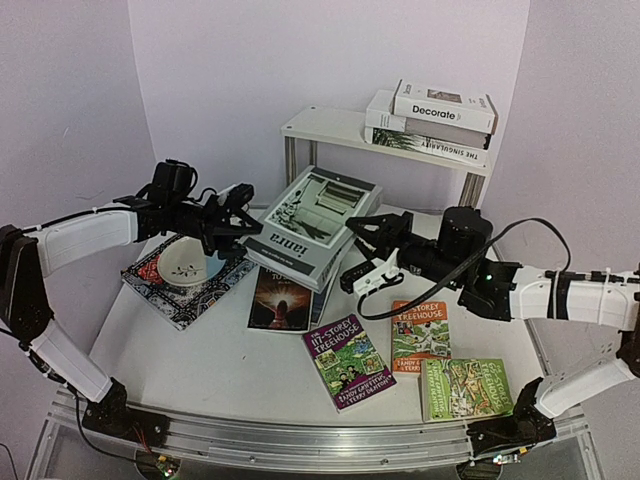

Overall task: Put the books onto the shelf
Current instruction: Pass from the left arm to the right

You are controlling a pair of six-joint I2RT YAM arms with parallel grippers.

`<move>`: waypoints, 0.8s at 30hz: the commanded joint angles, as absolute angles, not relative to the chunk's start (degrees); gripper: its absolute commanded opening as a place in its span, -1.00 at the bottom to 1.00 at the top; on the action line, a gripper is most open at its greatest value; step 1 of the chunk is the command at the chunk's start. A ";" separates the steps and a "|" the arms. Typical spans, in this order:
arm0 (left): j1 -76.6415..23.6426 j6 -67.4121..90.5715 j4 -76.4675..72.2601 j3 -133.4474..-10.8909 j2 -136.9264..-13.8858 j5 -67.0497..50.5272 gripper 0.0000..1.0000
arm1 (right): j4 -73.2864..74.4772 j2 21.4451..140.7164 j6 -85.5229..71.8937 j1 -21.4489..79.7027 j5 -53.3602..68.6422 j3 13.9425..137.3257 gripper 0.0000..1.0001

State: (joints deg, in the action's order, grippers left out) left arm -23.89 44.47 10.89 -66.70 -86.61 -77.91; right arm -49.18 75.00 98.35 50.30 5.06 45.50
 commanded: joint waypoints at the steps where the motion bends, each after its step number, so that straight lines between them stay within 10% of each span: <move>1: -23.91 43.65 8.85 -67.45 -84.83 -78.43 0.37 | -51.61 72.12 97.71 50.46 5.28 46.19 -0.57; 7: -23.80 41.44 8.91 -66.96 -83.20 -76.51 0.98 | -48.28 70.23 97.08 50.47 3.82 46.25 -0.58; 24: -18.55 25.49 19.24 -74.14 -70.29 -44.57 0.99 | -32.64 63.11 96.99 50.45 -1.82 54.45 -0.74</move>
State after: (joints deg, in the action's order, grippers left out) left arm -18.89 31.76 18.22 -70.07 -76.53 -56.06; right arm -34.16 65.03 98.15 50.30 2.21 48.17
